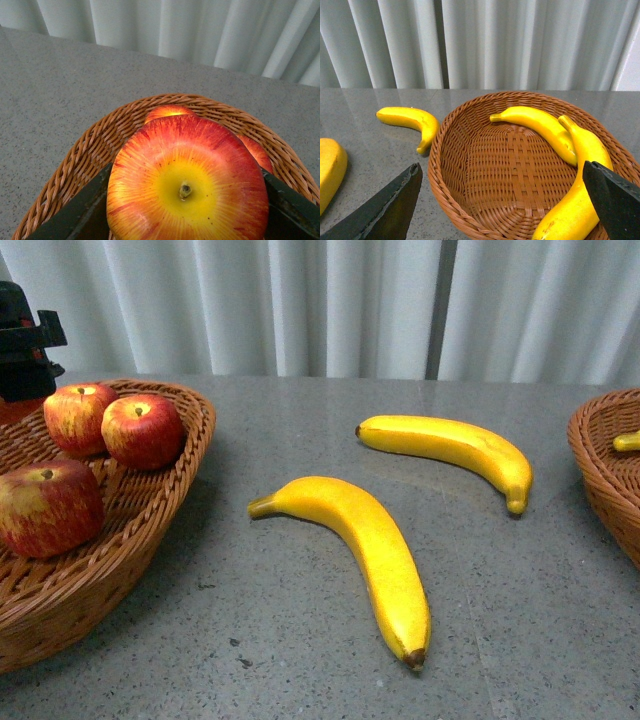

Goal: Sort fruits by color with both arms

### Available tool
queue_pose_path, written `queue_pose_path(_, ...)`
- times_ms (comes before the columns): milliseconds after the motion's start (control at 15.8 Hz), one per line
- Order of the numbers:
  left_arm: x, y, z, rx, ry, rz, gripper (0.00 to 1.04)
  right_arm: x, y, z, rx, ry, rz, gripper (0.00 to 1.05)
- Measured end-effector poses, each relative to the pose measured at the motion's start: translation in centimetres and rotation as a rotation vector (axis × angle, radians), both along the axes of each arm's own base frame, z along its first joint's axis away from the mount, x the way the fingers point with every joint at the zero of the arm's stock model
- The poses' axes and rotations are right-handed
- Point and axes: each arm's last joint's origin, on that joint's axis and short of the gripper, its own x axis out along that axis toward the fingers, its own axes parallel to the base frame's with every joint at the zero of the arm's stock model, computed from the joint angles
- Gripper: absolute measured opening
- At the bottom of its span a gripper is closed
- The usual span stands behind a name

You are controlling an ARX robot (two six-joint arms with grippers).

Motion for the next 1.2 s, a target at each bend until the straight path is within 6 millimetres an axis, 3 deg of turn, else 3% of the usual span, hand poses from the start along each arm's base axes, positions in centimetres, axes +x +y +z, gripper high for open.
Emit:
queue_pose_path(63,-0.7,0.1,1.2,0.004,-0.059,0.022,0.99,0.0,0.0,0.0,0.0,0.0,0.0,0.98)
queue_pose_path(253,-1.5,-1.0,2.7,0.011,-0.119,-0.018,0.98,0.0,0.0,0.0,0.0,0.0,0.0,0.98)
queue_pose_path(444,-3.1,-3.7,4.9,0.031,-0.219,-0.147,0.98,0.0,0.0,0.0,0.0,0.0,0.0,0.98)
queue_pose_path(570,-5.5,-5.1,6.2,0.069,-0.291,-0.177,0.98,0.0,0.0,0.0,0.0,0.0,0.0,0.98)
queue_pose_path(760,-8.5,-4.9,6.0,0.1,-0.297,-0.166,0.98,0.0,0.0,0.0,0.0,0.0,0.0,0.98)
queue_pose_path(824,-9.8,-3.8,5.8,0.1,-0.256,-0.218,0.84,0.0,0.0,0.0,0.0,0.0,0.0,0.98)
queue_pose_path(1077,-12.6,-0.7,0.9,0.089,-0.219,-0.225,0.32,0.0,0.0,0.0,0.0,0.0,0.0,0.98)
queue_pose_path(1204,-13.6,0.1,0.1,0.087,-0.24,-0.229,0.08,0.0,0.0,0.0,0.0,0.0,0.0,0.98)
